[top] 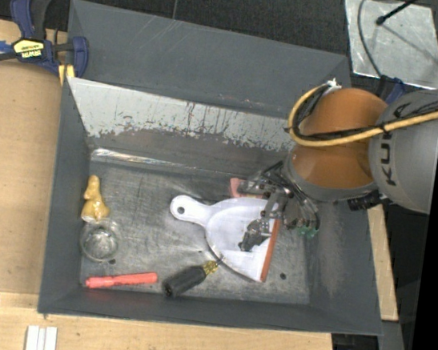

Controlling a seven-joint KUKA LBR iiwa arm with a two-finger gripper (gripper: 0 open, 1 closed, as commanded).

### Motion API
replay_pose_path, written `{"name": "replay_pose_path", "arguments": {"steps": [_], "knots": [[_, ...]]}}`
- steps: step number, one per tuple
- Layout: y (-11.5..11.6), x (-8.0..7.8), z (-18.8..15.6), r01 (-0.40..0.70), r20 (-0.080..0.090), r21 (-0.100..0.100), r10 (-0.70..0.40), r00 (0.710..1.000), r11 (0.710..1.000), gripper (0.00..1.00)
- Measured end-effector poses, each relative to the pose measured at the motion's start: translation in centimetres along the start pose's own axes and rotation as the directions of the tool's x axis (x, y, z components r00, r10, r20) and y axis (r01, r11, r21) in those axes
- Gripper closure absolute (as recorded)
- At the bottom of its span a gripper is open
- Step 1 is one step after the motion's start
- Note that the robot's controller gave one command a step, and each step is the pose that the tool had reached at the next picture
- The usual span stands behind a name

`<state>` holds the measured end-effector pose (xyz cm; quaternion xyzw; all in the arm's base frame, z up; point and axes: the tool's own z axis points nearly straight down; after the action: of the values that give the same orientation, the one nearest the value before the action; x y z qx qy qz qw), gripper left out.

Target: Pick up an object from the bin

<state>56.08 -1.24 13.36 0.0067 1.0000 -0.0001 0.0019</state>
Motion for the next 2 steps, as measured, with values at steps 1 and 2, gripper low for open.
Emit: {"name": "replay_pose_path", "arguments": {"steps": [1, 2], "knots": [[1.3, -2.1, 3.3, -0.069, 0.002, 0.0, 0.069, 0.998, 0.998, 0.0], [1.4, -2.5, 5.5, 0.101, 0.026, 0.0, -0.101, 0.995, 0.995, 1.0]]}}
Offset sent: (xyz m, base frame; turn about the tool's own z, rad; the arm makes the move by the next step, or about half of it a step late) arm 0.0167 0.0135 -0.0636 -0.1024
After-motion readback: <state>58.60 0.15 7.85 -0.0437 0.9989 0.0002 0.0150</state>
